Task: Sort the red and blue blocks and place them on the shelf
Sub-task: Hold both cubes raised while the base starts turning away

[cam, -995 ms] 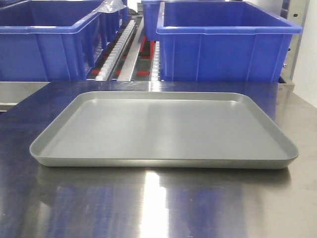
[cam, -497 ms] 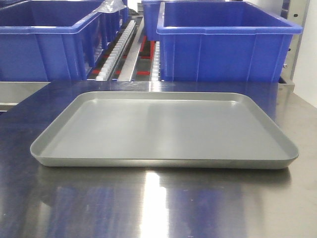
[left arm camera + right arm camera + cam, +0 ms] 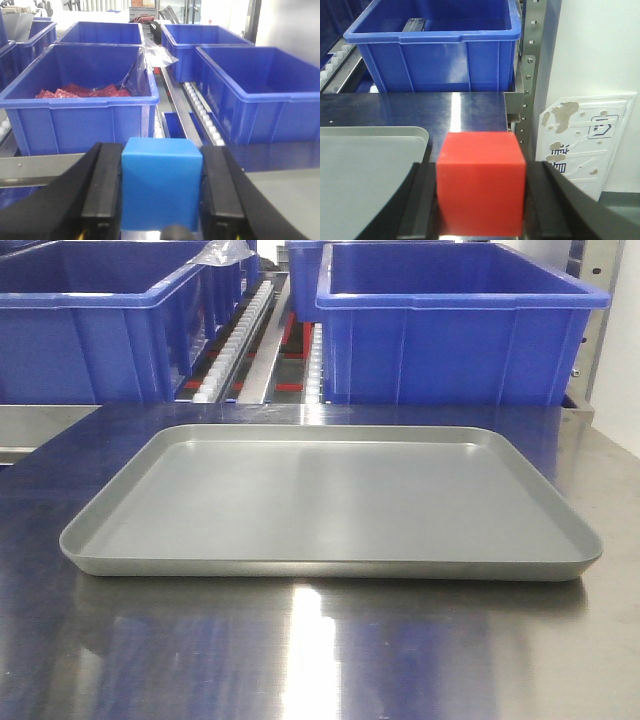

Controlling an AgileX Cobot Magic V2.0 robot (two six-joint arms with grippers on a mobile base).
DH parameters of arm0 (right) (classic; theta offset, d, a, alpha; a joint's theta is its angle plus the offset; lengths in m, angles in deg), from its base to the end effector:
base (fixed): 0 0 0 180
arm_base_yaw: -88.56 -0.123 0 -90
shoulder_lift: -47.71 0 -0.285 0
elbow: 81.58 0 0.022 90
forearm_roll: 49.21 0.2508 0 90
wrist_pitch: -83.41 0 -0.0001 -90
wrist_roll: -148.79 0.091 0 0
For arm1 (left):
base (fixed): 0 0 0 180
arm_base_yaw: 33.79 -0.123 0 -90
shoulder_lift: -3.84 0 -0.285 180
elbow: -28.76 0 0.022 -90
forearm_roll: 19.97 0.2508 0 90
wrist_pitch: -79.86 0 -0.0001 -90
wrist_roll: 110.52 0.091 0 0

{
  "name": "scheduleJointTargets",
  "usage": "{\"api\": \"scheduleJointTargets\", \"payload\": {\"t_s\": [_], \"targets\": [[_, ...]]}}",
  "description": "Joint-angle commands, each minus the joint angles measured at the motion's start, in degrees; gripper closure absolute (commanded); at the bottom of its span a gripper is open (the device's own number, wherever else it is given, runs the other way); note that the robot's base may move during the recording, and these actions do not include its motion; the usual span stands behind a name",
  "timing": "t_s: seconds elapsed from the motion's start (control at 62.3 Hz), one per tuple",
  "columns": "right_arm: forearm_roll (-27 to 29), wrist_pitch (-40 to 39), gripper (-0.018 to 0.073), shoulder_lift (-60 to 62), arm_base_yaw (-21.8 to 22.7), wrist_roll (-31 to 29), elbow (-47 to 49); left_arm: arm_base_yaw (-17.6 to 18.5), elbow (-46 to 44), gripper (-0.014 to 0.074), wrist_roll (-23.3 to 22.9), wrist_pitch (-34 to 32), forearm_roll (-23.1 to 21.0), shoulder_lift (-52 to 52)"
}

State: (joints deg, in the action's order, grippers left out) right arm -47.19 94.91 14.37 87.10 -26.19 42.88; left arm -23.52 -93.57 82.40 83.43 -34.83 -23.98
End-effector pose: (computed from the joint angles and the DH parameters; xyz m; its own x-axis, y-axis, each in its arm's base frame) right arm 0.1017 0.0032 0.2901 -0.1826 0.1172 -0.9762 -0.0102 0.9926 0.1211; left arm 0.0855 -0.0170 0.2992 0.0117 -0.0360 -0.9993 0.1945 0.9804 -0.0331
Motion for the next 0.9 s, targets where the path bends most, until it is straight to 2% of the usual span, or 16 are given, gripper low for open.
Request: {"api": "scheduleJointTargets", "payload": {"t_s": [0.0, 0.882], "targets": [[-0.4, -4.9, 0.0507, 0.0, 0.4, -0.5, 1.6, 0.0, -1.1, 0.0473, 0.2, -3.6, 0.2, -0.2], [-0.4, -4.9, 0.0507, 0.0, 0.4, -0.5, 1.6, 0.0, -1.0, 0.0473, 0.2, -3.6, 0.2, -0.2]]}}
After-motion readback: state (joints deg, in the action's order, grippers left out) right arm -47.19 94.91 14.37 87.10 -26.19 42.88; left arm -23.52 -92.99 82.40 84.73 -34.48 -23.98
